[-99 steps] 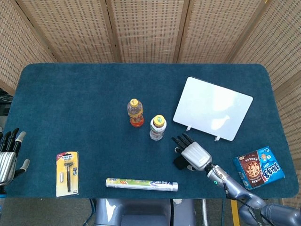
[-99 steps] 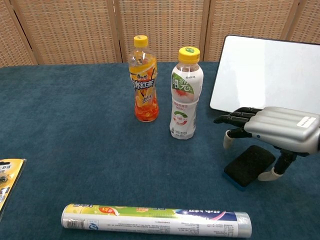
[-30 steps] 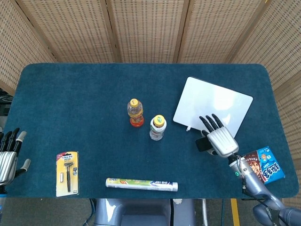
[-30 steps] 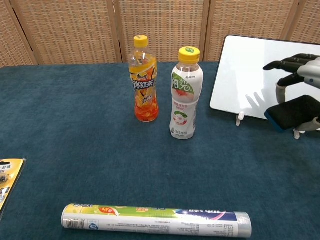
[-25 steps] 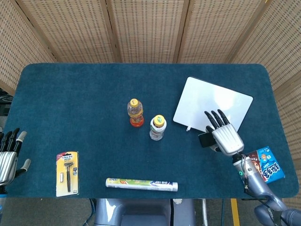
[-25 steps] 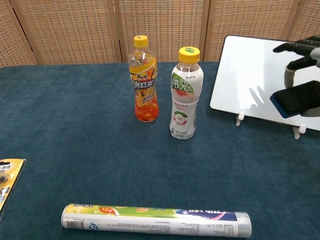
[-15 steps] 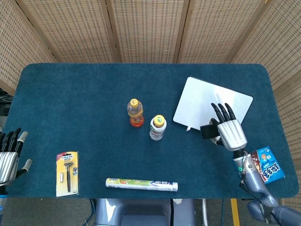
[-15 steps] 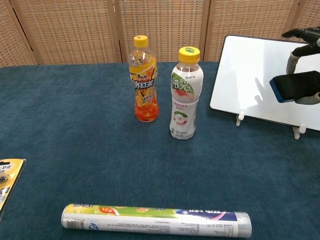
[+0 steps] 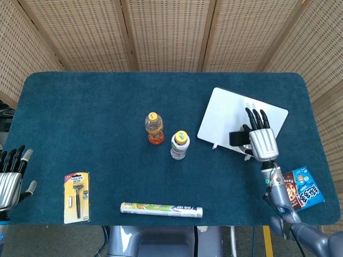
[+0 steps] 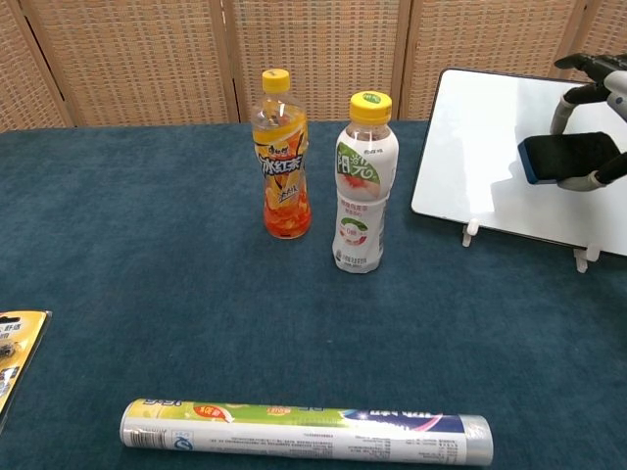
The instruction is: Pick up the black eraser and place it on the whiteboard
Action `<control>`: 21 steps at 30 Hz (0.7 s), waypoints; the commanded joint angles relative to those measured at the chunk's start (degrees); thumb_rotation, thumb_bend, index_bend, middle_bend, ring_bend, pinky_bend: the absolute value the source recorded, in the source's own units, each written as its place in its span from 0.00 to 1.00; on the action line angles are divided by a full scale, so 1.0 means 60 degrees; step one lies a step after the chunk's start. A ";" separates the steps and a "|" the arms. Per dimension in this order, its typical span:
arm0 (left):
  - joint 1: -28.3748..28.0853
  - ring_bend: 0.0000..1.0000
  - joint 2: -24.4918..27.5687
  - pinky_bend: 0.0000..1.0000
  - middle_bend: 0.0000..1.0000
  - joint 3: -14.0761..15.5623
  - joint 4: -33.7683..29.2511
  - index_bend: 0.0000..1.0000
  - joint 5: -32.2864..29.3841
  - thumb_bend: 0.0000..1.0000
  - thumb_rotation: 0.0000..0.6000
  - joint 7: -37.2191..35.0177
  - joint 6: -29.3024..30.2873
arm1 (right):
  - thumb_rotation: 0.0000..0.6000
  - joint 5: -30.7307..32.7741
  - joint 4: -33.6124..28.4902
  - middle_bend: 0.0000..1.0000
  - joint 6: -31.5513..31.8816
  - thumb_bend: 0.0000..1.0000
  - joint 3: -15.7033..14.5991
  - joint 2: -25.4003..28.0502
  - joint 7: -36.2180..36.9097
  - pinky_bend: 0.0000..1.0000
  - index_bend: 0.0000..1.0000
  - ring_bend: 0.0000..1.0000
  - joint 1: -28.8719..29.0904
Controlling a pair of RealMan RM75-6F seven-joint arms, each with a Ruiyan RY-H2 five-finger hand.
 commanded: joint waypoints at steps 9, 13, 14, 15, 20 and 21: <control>-0.0030 0.00 0.0006 0.00 0.00 -0.0004 -0.0037 0.00 -0.0009 0.33 1.00 0.0033 -0.0047 | 1.00 0.0465 0.1710 0.06 -0.0175 0.16 0.0470 -0.0829 0.0510 0.00 0.51 0.00 0.0412; -0.0033 0.00 0.0009 0.00 0.00 -0.0003 -0.0052 0.00 -0.0028 0.33 1.00 0.0050 -0.0064 | 1.00 0.0586 0.1864 0.06 -0.0404 0.16 0.0508 -0.0864 0.0587 0.00 0.51 0.00 0.0470; -0.0031 0.00 0.0011 0.00 0.00 -0.0002 -0.0061 0.00 -0.0029 0.33 1.00 0.0058 -0.0060 | 1.00 0.0624 0.1905 0.06 -0.0495 0.16 0.0512 -0.0858 0.0562 0.00 0.51 0.00 0.0494; -0.0028 0.00 0.0013 0.00 0.00 -0.0001 -0.0071 0.00 -0.0030 0.33 1.00 0.0058 -0.0058 | 1.00 0.0628 0.1956 0.06 -0.0515 0.16 0.0506 -0.0856 0.0479 0.00 0.51 0.00 0.0520; -0.0021 0.00 0.0018 0.00 0.00 0.0001 -0.0103 0.00 -0.0027 0.33 1.00 0.0070 -0.0040 | 1.00 0.0643 0.2027 0.06 -0.0337 0.16 0.0550 -0.0921 0.0366 0.00 0.51 0.00 0.0558; -0.0020 0.00 0.0019 0.00 0.00 0.0001 -0.0107 0.00 -0.0023 0.33 1.00 0.0071 -0.0034 | 1.00 0.0655 0.2044 0.06 -0.0295 0.16 0.0571 -0.0943 0.0340 0.00 0.51 0.00 0.0570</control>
